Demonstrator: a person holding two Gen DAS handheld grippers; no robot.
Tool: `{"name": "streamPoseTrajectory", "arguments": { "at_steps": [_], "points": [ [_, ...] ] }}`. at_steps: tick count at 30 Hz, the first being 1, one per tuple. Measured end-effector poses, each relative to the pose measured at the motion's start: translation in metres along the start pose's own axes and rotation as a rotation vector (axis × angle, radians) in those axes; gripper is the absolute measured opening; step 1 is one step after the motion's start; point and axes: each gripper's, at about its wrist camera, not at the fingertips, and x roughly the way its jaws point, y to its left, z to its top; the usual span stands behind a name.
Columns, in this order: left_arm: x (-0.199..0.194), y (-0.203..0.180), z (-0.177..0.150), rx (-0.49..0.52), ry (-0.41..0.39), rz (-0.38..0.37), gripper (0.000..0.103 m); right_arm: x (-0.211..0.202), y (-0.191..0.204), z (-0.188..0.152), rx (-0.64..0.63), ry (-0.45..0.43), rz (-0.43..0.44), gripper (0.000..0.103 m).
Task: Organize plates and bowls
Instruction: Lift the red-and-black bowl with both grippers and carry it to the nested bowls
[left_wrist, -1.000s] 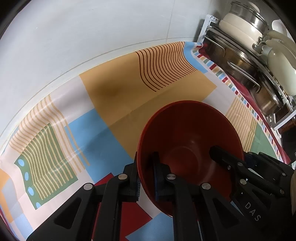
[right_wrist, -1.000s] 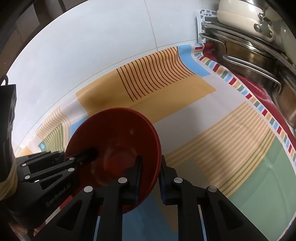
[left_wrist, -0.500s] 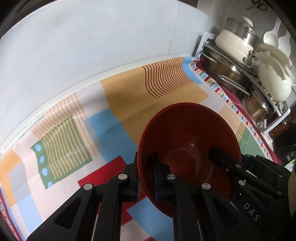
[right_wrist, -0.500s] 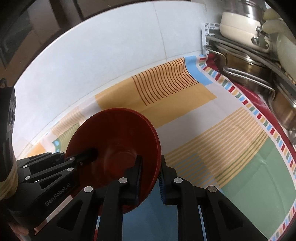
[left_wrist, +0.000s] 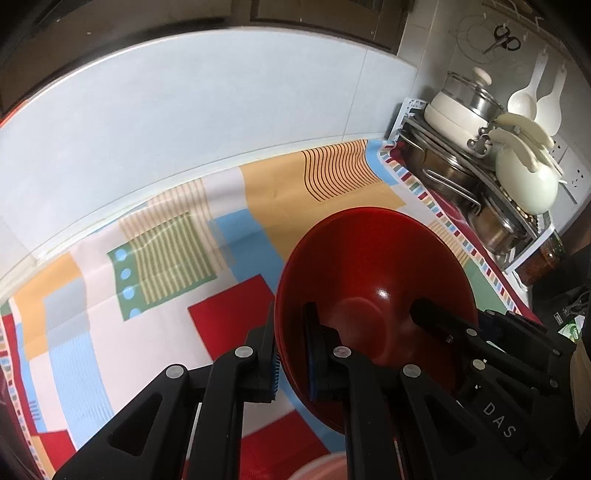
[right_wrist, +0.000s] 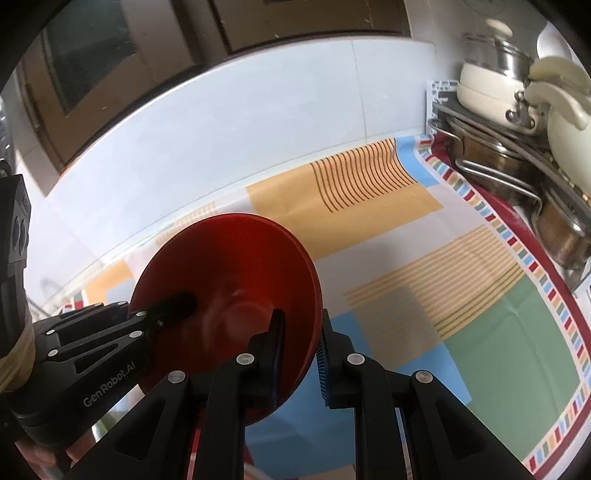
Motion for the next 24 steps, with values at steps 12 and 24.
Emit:
{"name": "streamPoseTrajectory", "arguments": {
  "at_steps": [12,24],
  "points": [
    [-0.052,-0.001,-0.042,-0.053,-0.039,-0.007,0.012,-0.044,0.022,-0.026,-0.069,-0.023,0.027,0.018],
    [-0.093,0.001,-0.085,-0.096,-0.076,-0.008,0.013,-0.077,0.041,-0.06,-0.135,-0.02,0.071,0.017]
  ]
}}
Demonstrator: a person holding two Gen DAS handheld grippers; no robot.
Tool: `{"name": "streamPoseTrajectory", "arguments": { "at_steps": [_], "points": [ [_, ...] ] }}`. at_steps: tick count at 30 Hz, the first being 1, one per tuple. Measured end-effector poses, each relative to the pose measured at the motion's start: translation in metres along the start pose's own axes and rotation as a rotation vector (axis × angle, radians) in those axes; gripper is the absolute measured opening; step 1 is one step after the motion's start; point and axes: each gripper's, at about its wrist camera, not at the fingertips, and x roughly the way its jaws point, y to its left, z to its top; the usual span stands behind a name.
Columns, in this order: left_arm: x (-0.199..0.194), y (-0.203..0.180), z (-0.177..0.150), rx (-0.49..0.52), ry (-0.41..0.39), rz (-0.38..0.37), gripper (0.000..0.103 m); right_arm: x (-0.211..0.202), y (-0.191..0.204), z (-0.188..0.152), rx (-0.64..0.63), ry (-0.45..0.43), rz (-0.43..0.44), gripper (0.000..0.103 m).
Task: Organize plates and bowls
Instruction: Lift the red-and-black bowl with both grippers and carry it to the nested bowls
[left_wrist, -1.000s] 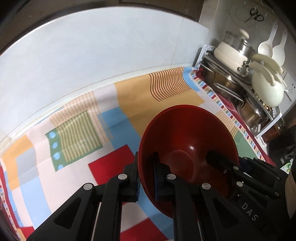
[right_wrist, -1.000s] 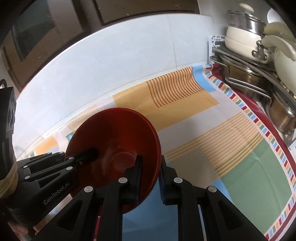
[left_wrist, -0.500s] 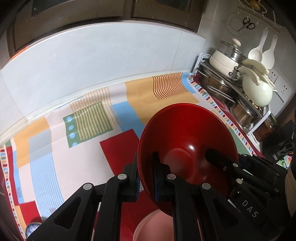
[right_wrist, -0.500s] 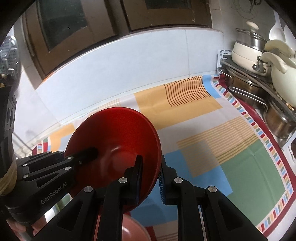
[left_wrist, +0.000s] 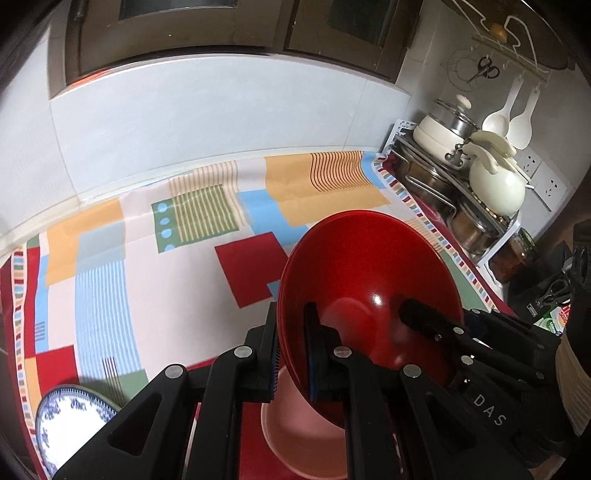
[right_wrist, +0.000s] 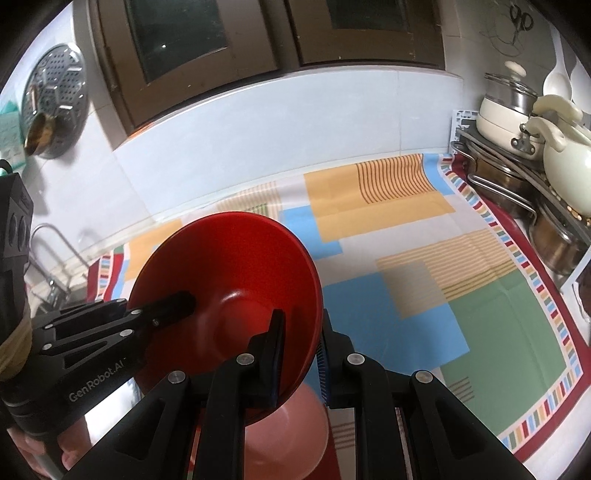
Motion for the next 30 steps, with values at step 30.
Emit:
{"name": "streamPoseTrajectory", "arguments": {
  "at_steps": [30],
  "points": [
    [0.025,0.012,-0.079,-0.04,0.174,-0.004,0.014,0.013,0.009,-0.068,-0.065,0.167,0.012,0.017]
  ]
}}
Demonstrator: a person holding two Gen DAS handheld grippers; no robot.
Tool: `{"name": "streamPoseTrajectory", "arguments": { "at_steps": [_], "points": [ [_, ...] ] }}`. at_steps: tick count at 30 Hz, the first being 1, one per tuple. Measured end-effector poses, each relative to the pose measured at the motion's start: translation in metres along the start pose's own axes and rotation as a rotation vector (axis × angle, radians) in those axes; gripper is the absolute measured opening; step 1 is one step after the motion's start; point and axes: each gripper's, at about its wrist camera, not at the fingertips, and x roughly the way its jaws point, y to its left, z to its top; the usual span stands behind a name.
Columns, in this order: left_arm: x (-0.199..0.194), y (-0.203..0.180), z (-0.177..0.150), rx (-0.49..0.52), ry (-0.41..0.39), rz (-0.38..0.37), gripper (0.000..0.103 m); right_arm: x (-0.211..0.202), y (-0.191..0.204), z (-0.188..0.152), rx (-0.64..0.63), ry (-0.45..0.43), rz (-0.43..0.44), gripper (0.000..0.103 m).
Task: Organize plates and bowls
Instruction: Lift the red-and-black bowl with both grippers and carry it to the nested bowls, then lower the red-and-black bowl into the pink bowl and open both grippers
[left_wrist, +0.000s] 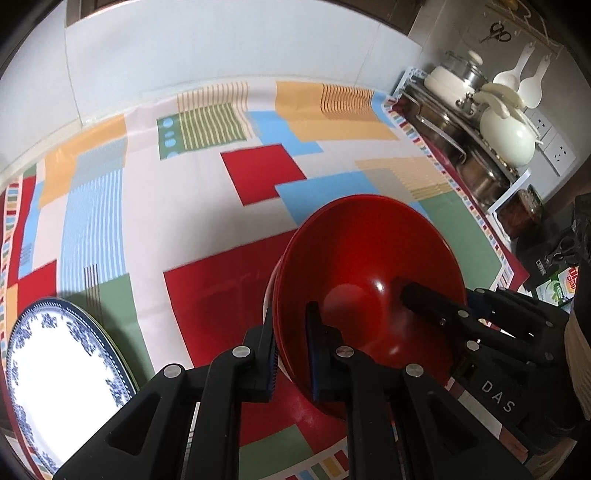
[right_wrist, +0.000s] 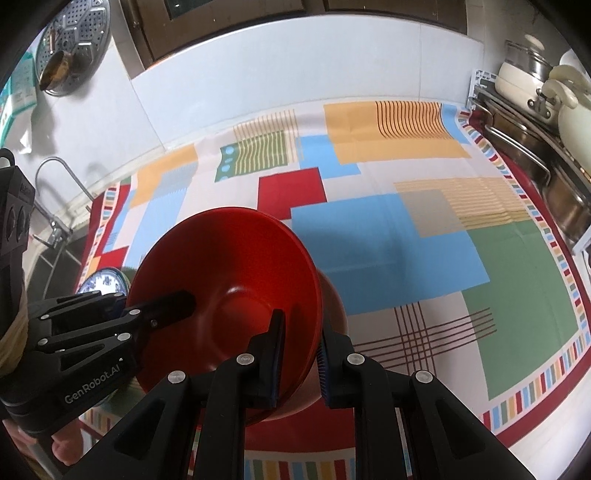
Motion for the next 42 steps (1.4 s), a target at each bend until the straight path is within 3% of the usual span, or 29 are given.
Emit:
{"name": "streamPoseTrajectory", "arguments": {
  "at_steps": [9,16,20,23,29,42],
  "points": [
    [0.006,-0.004,-0.004,0.016,0.016,-0.008,0.015,0.009,-0.003,-0.005,-0.008,0.027,-0.025,0.018],
    [0.002,-0.01,-0.003,0.059,0.002,-0.018,0.028,0.008,-0.001,-0.009,-0.04,0.018,-0.055,0.018],
    [-0.009,-0.012,-0.003,0.09,-0.047,0.024,0.043,0.007,0.0,-0.009,-0.053,0.023,-0.04,0.025],
    [-0.017,-0.009,-0.001,0.098,-0.083,0.053,0.043,0.005,0.003,-0.01,-0.069,0.013,-0.043,0.033],
    [-0.024,-0.002,-0.001,0.086,-0.093,0.055,0.045,-0.012,0.01,-0.009,-0.122,-0.071,-0.139,0.05],
    [-0.009,0.002,-0.002,0.06,-0.057,0.056,0.045,-0.012,0.002,-0.006,-0.044,-0.096,-0.129,0.051]
  ]
}}
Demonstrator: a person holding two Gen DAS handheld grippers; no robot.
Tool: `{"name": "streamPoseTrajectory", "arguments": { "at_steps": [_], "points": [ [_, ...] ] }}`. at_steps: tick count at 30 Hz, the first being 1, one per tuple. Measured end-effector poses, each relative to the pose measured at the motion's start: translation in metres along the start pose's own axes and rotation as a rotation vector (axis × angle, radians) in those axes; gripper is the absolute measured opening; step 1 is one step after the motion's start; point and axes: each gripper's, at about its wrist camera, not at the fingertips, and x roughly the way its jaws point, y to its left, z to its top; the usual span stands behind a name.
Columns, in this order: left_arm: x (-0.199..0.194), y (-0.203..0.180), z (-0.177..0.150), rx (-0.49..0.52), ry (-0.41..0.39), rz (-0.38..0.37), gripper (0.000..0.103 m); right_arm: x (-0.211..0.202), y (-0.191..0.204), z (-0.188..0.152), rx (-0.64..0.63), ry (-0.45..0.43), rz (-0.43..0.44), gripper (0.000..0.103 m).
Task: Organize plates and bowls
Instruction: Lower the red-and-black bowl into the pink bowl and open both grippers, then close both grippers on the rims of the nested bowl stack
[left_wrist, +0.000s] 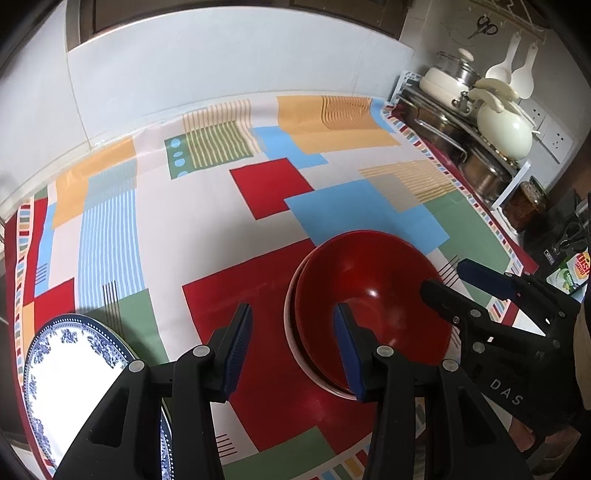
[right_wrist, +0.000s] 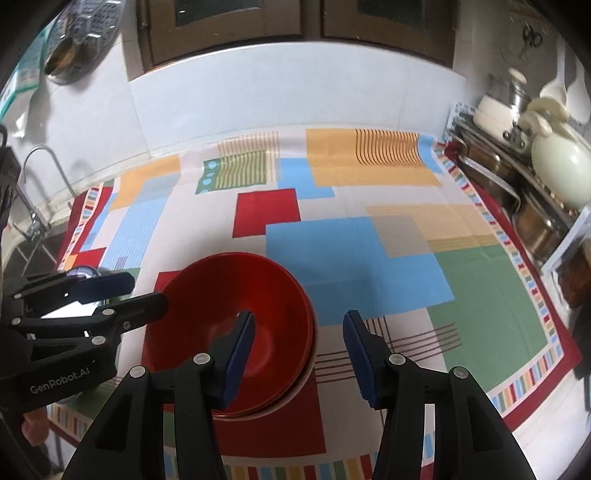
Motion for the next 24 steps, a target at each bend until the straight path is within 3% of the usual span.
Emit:
{"name": "streamPoseTrajectory", "arguments": {
  "at_steps": [11,24],
  "points": [
    [0.026,0.004,-0.006,-0.028,0.065,0.014,0.045,0.025,-0.014,-0.011,0.07,0.065,0.004,0.051],
    [0.046,-0.002,-0.009,-0.046,0.128,-0.011,0.044,0.051,-0.022,-0.021,0.152,0.148,0.071,0.05]
  ]
}}
